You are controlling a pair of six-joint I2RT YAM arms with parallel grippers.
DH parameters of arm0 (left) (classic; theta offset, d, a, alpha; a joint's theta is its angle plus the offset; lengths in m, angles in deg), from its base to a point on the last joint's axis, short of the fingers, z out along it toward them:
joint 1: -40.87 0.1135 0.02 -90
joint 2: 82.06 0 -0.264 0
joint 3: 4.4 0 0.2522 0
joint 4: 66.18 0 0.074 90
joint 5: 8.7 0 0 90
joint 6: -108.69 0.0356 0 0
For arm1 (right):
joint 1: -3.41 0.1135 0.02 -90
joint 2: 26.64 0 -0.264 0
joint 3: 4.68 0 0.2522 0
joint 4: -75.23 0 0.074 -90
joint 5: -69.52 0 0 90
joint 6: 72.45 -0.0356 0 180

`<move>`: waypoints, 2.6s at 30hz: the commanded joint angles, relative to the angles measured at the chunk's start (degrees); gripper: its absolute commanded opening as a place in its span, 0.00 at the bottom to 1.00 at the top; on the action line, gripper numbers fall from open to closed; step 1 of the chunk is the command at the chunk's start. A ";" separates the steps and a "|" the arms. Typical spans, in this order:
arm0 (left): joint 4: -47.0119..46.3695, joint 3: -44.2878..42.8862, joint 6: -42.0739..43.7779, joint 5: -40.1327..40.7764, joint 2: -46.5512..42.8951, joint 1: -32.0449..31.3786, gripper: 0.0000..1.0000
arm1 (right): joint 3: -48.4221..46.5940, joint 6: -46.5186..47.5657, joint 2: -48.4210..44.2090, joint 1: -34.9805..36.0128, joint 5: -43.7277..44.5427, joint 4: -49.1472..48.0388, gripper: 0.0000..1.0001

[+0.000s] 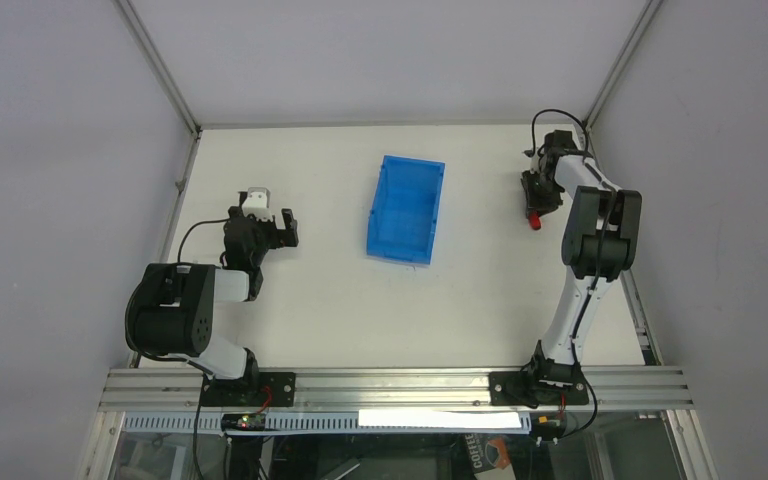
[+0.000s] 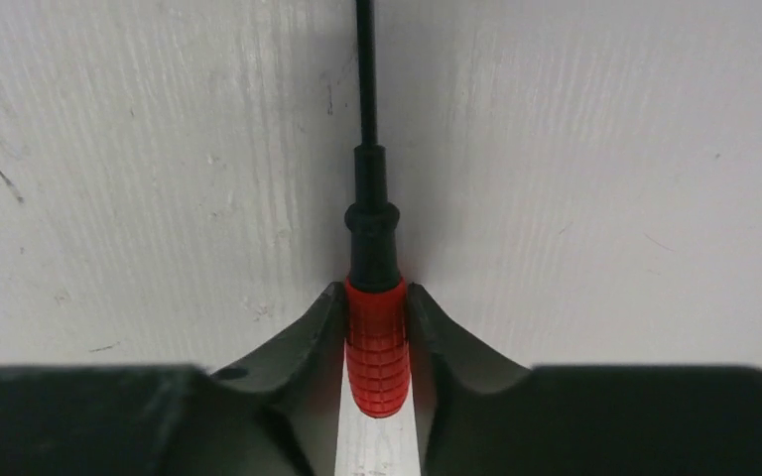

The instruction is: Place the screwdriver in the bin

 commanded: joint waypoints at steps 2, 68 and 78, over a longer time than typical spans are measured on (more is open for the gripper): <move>-1.32 -0.10 -1.13 -1.08 -1.02 0.33 0.99 | 0.98 -0.07 -1.41 -0.40 0.37 -2.64 0.15; -1.34 -0.10 -1.13 -1.12 -0.98 0.37 0.99 | -1.73 -56.43 -0.50 48.40 25.19 -9.56 0.43; -1.31 -0.10 -1.13 -1.06 -1.00 0.37 0.99 | -6.56 -47.49 -9.11 48.89 26.43 -8.00 0.64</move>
